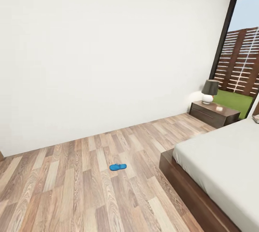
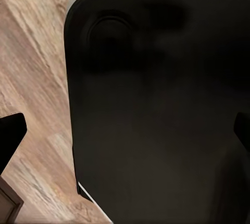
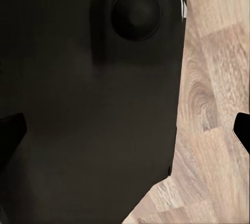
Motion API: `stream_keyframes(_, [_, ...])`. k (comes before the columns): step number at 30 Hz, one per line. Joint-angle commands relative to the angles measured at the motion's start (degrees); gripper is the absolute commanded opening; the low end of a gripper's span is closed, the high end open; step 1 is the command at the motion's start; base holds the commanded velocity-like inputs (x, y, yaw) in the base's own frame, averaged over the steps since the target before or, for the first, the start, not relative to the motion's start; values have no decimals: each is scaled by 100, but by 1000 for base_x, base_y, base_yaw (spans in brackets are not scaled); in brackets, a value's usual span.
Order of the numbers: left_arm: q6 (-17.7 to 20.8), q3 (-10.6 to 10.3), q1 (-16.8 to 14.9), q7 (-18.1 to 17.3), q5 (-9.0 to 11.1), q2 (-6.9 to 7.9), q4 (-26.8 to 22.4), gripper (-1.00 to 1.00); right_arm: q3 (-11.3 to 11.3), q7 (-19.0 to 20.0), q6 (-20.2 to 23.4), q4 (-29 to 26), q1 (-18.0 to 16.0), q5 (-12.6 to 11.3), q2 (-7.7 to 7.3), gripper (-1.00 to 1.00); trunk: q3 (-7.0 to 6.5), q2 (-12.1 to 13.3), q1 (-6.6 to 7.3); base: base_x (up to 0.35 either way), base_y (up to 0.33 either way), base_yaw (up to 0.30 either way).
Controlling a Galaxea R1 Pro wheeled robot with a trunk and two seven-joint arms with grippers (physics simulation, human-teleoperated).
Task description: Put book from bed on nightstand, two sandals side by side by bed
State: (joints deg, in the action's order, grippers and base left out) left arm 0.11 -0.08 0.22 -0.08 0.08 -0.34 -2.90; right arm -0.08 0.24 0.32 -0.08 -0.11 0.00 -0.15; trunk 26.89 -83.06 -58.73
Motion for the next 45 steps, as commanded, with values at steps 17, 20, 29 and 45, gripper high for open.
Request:
stream_keyframes(17, [-6,0,1,-1,0,14,-676,100,-5,3,3,-43,2,9,-17,100,4,-2,0,0,0,294])
stream_keyframes(20, [-3,0,0,-1,0,10,-1294,100,-8,-1,3,-148,-1,9,-32,100,4,-2,0,0,0,294])
stream_keyframes(29, [0,-9,-4,-5,1,-135,-2259,100,-9,13,11,-1307,-1,2,-52,100,4,-2,0,0,0,283])
stream_keyframes(45, [-603,16,-81,-1,42,-234,-2732,100,-246,43,-81,-2947,0,-17,-79,100,4,-2,0,0,0,26])
